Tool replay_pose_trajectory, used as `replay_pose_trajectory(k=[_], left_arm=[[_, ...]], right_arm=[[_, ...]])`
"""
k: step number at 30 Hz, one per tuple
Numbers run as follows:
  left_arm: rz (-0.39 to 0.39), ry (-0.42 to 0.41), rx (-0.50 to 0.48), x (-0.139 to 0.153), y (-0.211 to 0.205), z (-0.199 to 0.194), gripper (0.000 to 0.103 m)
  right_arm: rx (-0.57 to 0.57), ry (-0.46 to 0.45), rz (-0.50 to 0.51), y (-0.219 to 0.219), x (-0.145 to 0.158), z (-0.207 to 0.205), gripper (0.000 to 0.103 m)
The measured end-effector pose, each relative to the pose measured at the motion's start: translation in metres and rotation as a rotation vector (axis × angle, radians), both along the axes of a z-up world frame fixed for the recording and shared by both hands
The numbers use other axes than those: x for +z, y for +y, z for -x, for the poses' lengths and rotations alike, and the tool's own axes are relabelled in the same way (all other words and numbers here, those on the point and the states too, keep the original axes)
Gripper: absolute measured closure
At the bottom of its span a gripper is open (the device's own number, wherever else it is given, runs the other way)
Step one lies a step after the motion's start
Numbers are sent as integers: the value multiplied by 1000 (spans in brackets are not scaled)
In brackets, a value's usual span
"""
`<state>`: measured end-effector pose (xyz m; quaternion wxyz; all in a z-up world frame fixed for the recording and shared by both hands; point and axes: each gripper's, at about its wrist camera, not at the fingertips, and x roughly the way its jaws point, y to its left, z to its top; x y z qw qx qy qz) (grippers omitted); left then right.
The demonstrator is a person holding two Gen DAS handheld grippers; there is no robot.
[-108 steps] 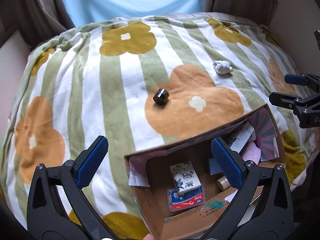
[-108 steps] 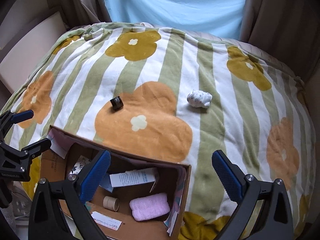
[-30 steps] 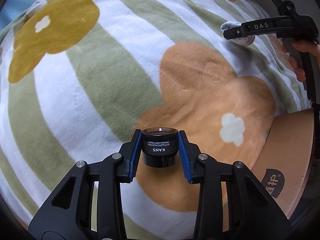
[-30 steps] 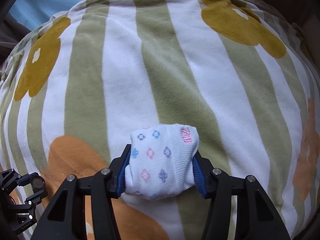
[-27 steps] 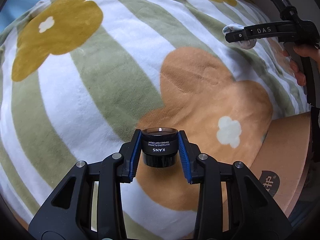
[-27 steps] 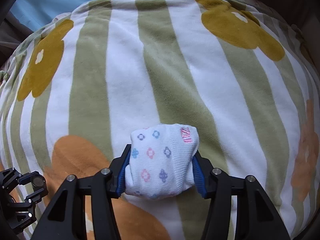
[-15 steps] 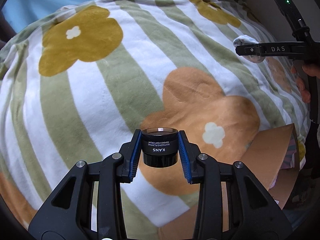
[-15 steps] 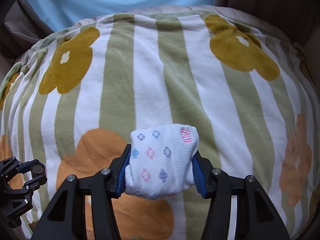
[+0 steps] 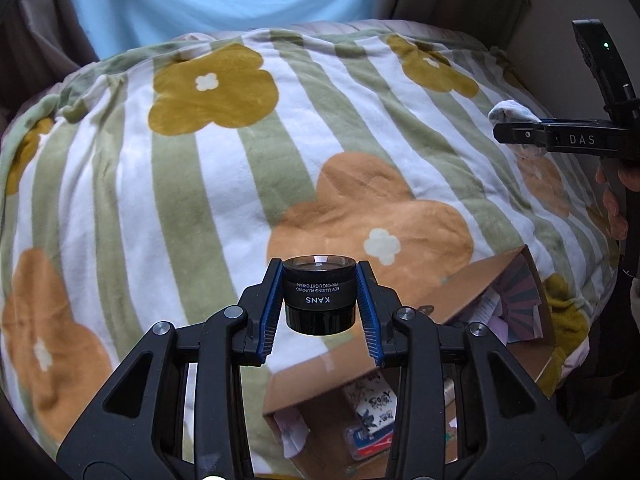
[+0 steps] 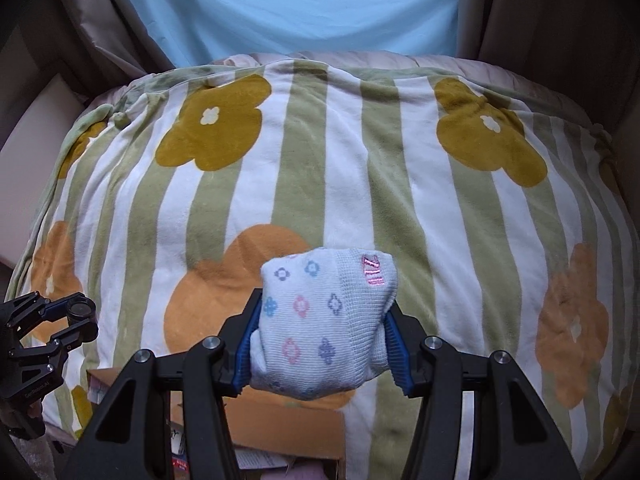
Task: Organize objects
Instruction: 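Carry the jar and sock over the cardboard box and release them inside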
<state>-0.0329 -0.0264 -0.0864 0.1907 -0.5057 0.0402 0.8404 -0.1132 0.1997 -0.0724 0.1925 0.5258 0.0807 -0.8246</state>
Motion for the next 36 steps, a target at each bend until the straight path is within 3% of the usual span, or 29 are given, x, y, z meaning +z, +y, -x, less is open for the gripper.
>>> replay_pose_trajectory(k=[7, 12, 24, 36], left_arm=[[-29, -11, 90, 9, -2, -58, 71], [-27, -22, 141, 3, 3, -98, 71], [-20, -76, 254, -36, 8, -156, 71], [-37, -107, 304, -70, 4, -164, 71]], right_arm=[[67, 19, 14, 13, 27, -48, 53], [116, -1, 20, 20, 29, -85, 53], [151, -79, 14, 27, -17, -150, 53], [149, -119, 7, 21, -63, -176, 53]])
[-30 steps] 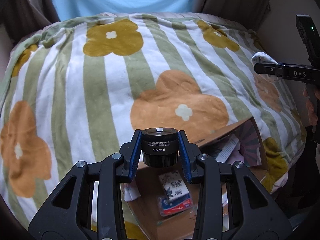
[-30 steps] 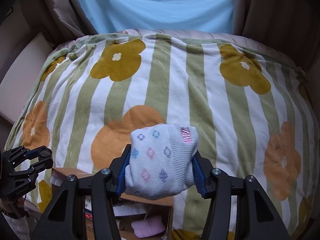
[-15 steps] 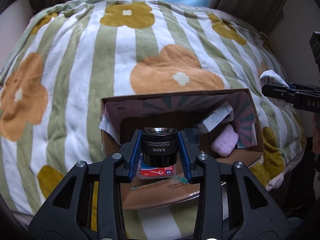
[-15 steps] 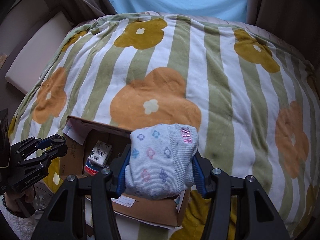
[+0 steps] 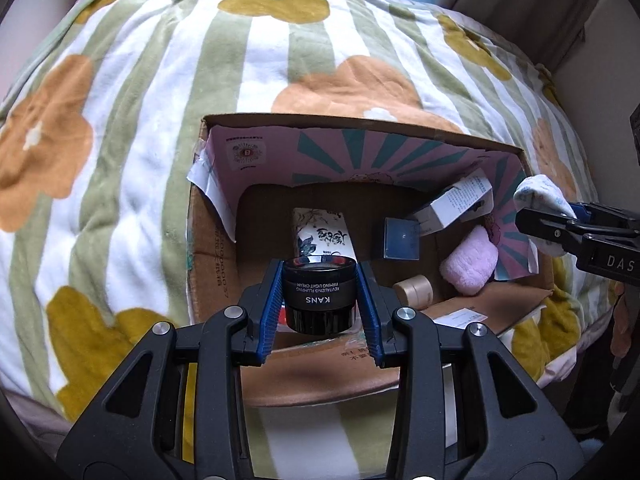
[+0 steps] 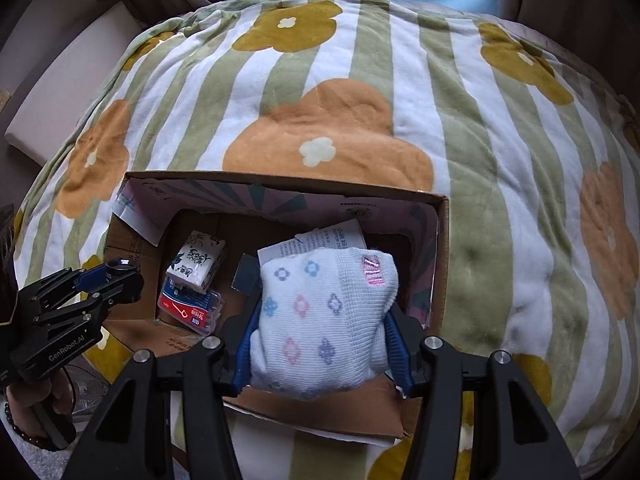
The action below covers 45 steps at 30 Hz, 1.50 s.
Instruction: Organize objects
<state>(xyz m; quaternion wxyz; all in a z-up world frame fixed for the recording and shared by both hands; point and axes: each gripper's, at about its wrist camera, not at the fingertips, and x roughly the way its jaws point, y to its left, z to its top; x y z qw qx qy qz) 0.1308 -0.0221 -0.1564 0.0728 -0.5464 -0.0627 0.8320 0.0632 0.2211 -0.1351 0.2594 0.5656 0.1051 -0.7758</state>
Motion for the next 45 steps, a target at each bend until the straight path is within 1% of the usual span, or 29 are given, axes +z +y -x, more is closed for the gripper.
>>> replay_pose_trajectory(k=[5, 11, 19, 21, 22, 23, 24, 25, 26, 28, 29, 31, 33, 39, 45], left_arm=[[14, -3, -7, -5, 2, 3, 71], [33, 1, -13, -4, 4, 10, 71], [105, 3, -25, -3, 9, 18, 70], [88, 2, -20, -1, 8, 20, 69], [71, 3, -18, 0, 7, 21, 66], [63, 4, -11, 1, 6, 23, 42], [66, 9, 0, 3, 5, 24, 0], [70, 28, 8, 6, 5, 24, 2], [69, 38, 7, 8, 5, 24, 0], [69, 40, 2, 10, 5, 25, 0], [75, 45, 2, 12, 5, 25, 0], [83, 49, 2, 13, 5, 25, 0], [81, 41, 5, 13, 4, 26, 0], [71, 17, 9, 14, 0, 28, 0], [62, 21, 20, 20, -3, 30, 0]], right_arm=[[-10, 1, -2, -3, -8, -2, 53], [-33, -3, 2, -5, -12, -2, 53], [-69, -26, 13, -7, -17, 1, 53], [-77, -26, 9, -8, -18, 2, 53], [-82, -28, 10, -8, -18, 2, 51], [-87, -32, 10, -8, -19, 3, 49], [-92, -36, 9, -8, -19, 4, 44], [-100, -32, 9, -7, -20, 4, 36], [-111, -28, 13, -5, -20, 4, 30], [-117, -51, 34, -2, -22, 6, 2], [-117, -70, 37, -1, -24, 7, 0], [-121, -76, 25, 0, -26, 8, 0], [-130, -49, -5, 0, -25, 6, 0], [-130, -29, -10, -5, -22, 5, 0], [-136, -15, -9, -11, -14, 6, 1]])
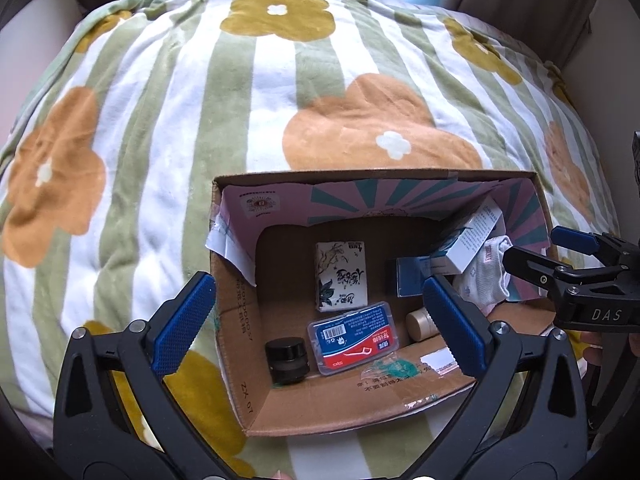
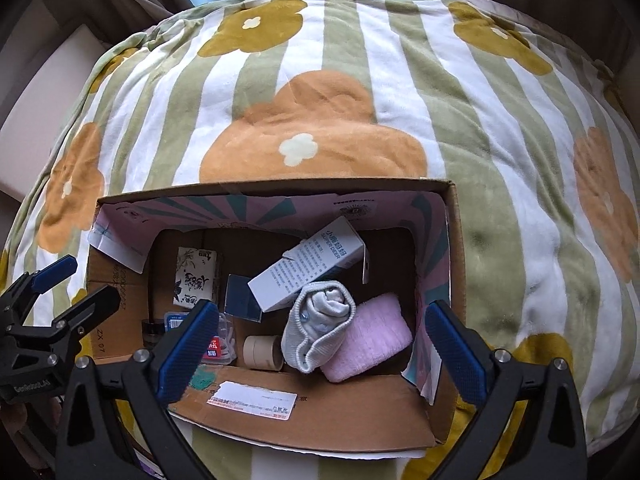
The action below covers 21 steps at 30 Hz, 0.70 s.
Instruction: Organize objects
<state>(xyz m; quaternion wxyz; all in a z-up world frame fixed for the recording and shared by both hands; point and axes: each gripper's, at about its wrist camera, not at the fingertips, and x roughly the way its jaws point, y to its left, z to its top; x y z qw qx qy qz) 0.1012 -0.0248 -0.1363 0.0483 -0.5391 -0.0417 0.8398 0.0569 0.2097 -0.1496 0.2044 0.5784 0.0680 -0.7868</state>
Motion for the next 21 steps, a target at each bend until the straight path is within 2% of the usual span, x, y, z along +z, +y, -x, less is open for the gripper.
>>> replay_pose_trajectory(k=[6, 11, 21], left_arm=[[67, 45, 11, 23, 4, 4, 0], [84, 86, 24, 51, 4, 8, 0], [46, 157, 84, 112, -3, 13, 0]], right_arm=[[0, 31, -8, -3, 16, 1, 1], [-12, 80, -25, -2, 39, 3, 1], [-51, 163, -49, 4, 97, 9, 1]])
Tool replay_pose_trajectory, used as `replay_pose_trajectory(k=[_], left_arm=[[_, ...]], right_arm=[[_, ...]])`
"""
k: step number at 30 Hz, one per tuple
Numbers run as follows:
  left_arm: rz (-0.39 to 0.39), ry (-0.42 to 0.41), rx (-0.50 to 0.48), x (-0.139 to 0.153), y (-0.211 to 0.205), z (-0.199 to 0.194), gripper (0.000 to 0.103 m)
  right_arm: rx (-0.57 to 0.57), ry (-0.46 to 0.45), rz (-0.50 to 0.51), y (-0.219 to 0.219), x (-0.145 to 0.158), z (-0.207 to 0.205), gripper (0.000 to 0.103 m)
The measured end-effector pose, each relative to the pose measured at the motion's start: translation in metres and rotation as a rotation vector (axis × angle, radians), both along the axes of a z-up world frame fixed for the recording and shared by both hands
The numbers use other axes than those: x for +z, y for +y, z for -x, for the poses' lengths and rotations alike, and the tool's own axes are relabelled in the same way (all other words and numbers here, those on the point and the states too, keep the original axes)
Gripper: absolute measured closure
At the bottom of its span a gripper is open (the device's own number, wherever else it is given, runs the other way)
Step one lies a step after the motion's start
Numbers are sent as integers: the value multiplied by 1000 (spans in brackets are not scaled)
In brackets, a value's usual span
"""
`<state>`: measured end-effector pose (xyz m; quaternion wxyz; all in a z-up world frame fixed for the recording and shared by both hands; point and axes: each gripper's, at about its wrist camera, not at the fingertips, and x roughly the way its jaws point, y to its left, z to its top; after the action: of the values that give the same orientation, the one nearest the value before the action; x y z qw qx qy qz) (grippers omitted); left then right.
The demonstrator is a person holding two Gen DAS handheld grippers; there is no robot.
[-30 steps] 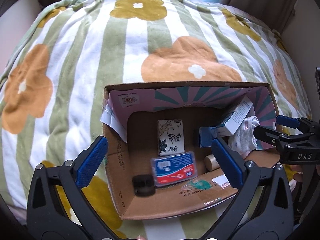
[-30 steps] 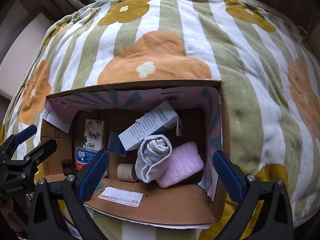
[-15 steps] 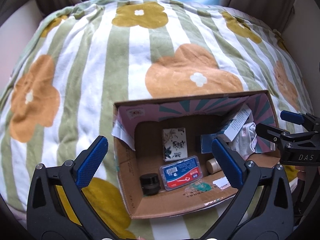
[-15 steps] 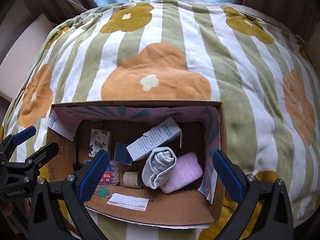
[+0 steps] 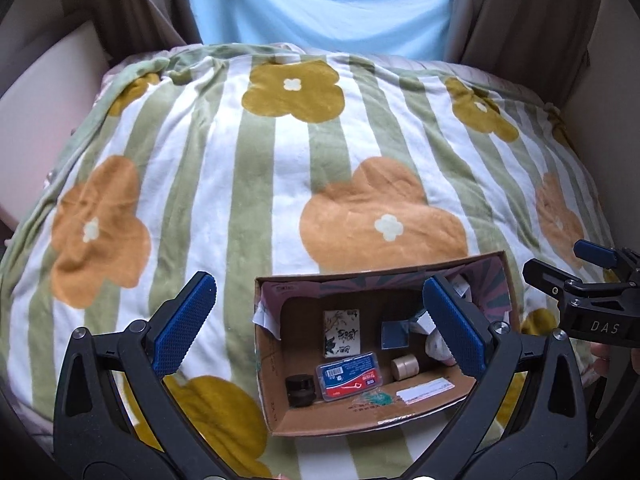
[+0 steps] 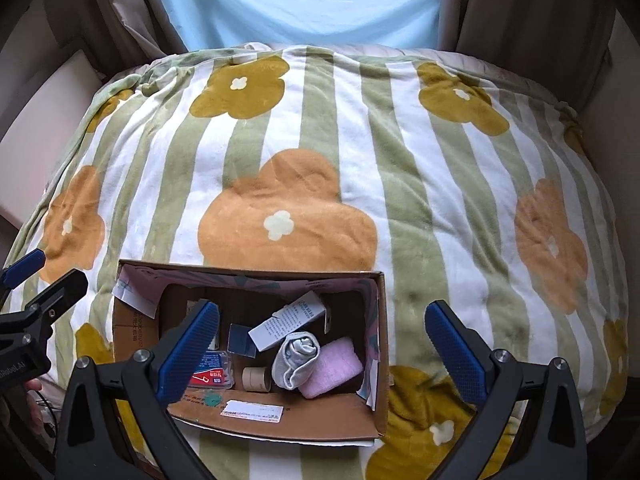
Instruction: Organize objects
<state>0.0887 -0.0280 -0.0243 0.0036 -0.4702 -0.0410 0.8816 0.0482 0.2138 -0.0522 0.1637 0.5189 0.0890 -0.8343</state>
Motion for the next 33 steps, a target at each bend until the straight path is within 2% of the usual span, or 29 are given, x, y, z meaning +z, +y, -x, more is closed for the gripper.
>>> replay_pose_trajectory(k=[5, 10, 16, 25, 33], left_arm=[[-22, 34, 34, 20, -12, 7, 0], [-22, 49, 43, 26, -20, 18, 0], [-40, 52, 47, 23, -23, 28, 0], [-55, 15, 53, 11, -22, 33, 0], [-73, 15, 55, 11, -22, 40, 0]], right_arm=[[-11, 37, -1, -2, 22, 6, 1], [-26, 54, 9, -6, 29, 14, 0], [-46, 49, 9, -7, 28, 22, 0], [-53, 48, 7, -8, 26, 28, 1], [-55, 51, 9, -9, 25, 33, 0]])
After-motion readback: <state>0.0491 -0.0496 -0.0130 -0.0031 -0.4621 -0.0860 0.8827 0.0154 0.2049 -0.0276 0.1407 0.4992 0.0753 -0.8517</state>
